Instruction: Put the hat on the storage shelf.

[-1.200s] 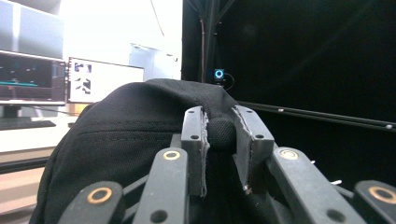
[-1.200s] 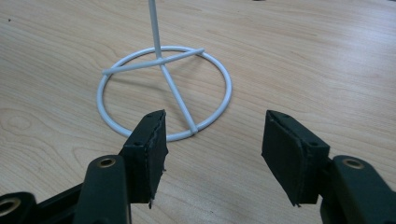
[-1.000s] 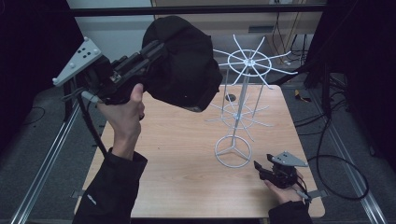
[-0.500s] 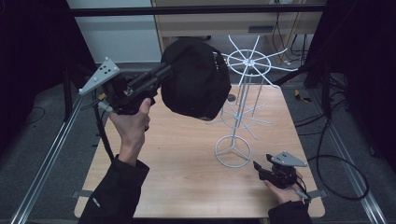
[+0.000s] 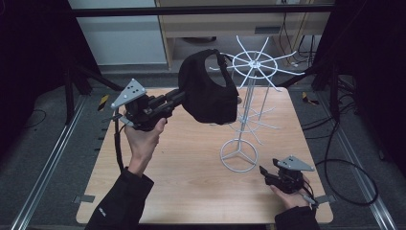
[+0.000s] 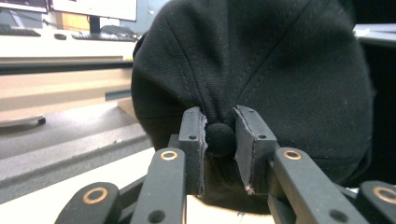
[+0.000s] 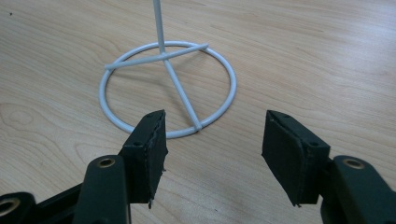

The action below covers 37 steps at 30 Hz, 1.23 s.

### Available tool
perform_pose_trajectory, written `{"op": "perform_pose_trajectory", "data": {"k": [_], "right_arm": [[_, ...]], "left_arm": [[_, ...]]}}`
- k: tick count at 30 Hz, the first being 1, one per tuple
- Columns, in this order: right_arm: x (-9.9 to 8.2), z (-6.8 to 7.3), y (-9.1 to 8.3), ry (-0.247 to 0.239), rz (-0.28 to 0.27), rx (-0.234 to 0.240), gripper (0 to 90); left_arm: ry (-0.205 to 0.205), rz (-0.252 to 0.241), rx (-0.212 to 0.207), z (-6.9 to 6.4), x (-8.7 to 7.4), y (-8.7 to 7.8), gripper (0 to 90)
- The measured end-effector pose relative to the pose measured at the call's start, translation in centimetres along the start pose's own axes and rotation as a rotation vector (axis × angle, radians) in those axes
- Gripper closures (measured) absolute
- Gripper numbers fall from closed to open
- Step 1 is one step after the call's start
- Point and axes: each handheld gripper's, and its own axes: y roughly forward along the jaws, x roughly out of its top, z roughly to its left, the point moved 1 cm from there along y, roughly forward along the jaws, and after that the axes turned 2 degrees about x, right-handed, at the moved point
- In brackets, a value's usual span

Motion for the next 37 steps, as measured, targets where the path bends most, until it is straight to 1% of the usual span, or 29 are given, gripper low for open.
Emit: {"op": "perform_pose_trajectory", "data": {"k": [1, 2, 3, 5, 6, 7, 9, 12, 13, 14, 15, 16, 19, 22, 24, 25, 26, 27, 28, 29, 30, 32, 33, 34, 35, 37], "right_arm": [[0.0, 0.0, 0.0, -0.001, 0.001, 0.0, 40.0], [0.0, 0.1, 0.0, 0.004, 0.002, 0.004, 40.0], [0.0, 0.1, 0.0, 0.004, 0.002, 0.004, 40.0], [0.0, 0.0, 0.0, 0.004, 0.002, 0.004, 40.0], [0.0, 0.0, 0.0, 0.004, 0.002, 0.004, 40.0], [0.0, 0.0, 0.0, 0.004, 0.002, 0.004, 40.0], [0.0, 0.0, 0.0, 0.002, 0.002, 0.004, 40.0], [0.0, 0.1, 0.0, 0.003, 0.0, 0.006, 40.0], [0.0, 0.0, 0.0, -0.001, 0.0, 0.002, 40.0], [0.0, 0.0, 0.0, -0.001, 0.0, 0.002, 40.0], [0.0, 0.0, 0.0, -0.002, 0.001, 0.001, 40.0], [0.0, 0.0, 0.0, -0.002, 0.001, 0.001, 40.0], [0.0, 0.1, -0.1, 0.005, 0.002, 0.004, 39.9], [-0.1, -0.1, 0.0, -0.004, -0.002, -0.003, 39.8], [-0.1, -0.1, 0.0, 0.0, -0.004, -0.004, 39.1], [-0.1, -0.1, 0.0, 0.0, -0.004, -0.004, 39.1], [-0.1, -0.1, 0.0, 0.004, -0.004, -0.005, 38.2], [-0.1, -0.1, 0.0, 0.004, -0.004, -0.005, 38.2], [-0.1, -0.1, 0.0, 0.008, -0.002, -0.005, 37.5], [-0.2, -0.2, 0.0, 0.003, -0.006, -0.015, 35.2], [-0.2, -0.2, 0.0, 0.003, -0.006, -0.015, 35.2], [-0.2, -0.3, 0.0, 0.021, -0.003, -0.017, 33.2], [-0.3, -0.4, 0.1, 0.013, -0.006, -0.022, 32.3], [-0.3, -0.4, 0.1, 0.022, -0.004, -0.026, 30.8], [-0.3, -0.4, 0.1, 0.022, -0.004, -0.026, 30.8], [-0.3, -0.4, 0.0, 0.03, -0.004, -0.026, 29.9]], "left_arm": [[0.001, 0.009, 0.005, 0.0, -0.1, 0.2, 72.4], [0.007, 0.034, 0.014, 0.0, -0.3, 0.7, 72.1], [0.007, 0.034, 0.014, 0.0, -0.3, 0.7, 72.1], [0.021, 0.058, 0.019, -0.2, -0.8, 1.3, 71.7], [0.018, 0.068, 0.019, -0.2, -0.9, 1.5, 71.7], [0.018, 0.068, 0.019, -0.2, -0.9, 1.5, 71.7], [0.018, 0.086, 0.021, -0.1, -1.3, 1.9, 71.8], [0.026, 0.101, 0.023, -0.1, -1.6, 2.0, 69.6], [0.03, 0.097, 0.026, -0.1, -1.7, 1.8, 65.0], [0.033, 0.094, 0.029, 0.0, -1.7, 1.7, 65.0], [0.034, 0.085, 0.032, 0.0, -1.7, 1.5, 58.7], [0.036, 0.076, 0.033, 0.0, -1.8, 1.2, 58.7], [0.049, 0.047, 0.049, 0.1, -1.9, 0.0, 47.9], [0.061, 0.027, 0.058, 0.2, -2.4, -1.4, 39.6], [0.068, 0.02, 0.066, 0.3, -2.9, -2.4, 34.7], [0.068, 0.02, 0.072, 0.4, -3.2, -2.9, 34.7], [0.07, 0.026, 0.082, 0.7, -4.3, -4.0, 32.0], [0.07, 0.026, 0.082, 0.7, -4.3, -4.0, 31.3], [0.074, 0.04, 0.093, 1.0, -5.1, -4.6, 31.3], [0.082, 0.065, 0.116, 1.6, -6.4, -5.4, 30.3], [0.082, 0.065, 0.116, 1.6, -6.4, -5.4, 29.7], [0.072, 0.099, 0.148, 2.5, -8.3, -6.3, 29.5], [0.066, 0.114, 0.159, 2.8, -8.9, -6.6, 29.0], [0.059, 0.155, 0.188, 3.7, -10.7, -7.2, 28.7], [0.059, 0.155, 0.188, 3.7, -10.7, -7.2, 28.5], [0.04, 0.197, 0.216, 4.6, -12.6, -7.8, 28.5]]}}
